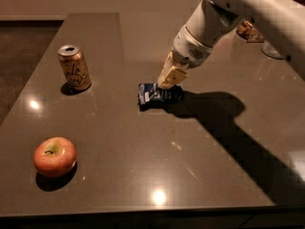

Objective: Move rxbar blueberry near apple

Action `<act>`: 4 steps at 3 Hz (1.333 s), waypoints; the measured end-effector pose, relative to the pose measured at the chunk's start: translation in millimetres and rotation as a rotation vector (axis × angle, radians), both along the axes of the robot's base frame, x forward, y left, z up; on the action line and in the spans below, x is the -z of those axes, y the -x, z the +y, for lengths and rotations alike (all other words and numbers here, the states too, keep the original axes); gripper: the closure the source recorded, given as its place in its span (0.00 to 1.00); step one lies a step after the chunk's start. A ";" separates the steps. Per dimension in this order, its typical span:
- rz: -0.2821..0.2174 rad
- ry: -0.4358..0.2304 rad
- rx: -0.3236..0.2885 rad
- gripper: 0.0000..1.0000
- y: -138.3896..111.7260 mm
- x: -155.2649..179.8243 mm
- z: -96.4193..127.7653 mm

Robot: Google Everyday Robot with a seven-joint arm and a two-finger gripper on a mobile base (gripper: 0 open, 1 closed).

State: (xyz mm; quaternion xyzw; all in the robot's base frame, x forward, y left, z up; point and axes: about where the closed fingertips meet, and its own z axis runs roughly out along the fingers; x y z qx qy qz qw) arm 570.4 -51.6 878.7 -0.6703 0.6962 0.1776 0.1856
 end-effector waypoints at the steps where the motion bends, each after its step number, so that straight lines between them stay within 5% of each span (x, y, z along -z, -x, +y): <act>1: 0.074 -0.087 -0.065 1.00 51.1 -13.4 27.1; 3: 0.148 -0.174 -0.170 1.00 110.1 -17.2 72.9; 4: 0.158 -0.168 -0.210 0.86 135.6 -9.8 90.7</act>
Offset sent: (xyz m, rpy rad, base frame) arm -0.1172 0.0722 0.0291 0.2172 0.1897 0.1811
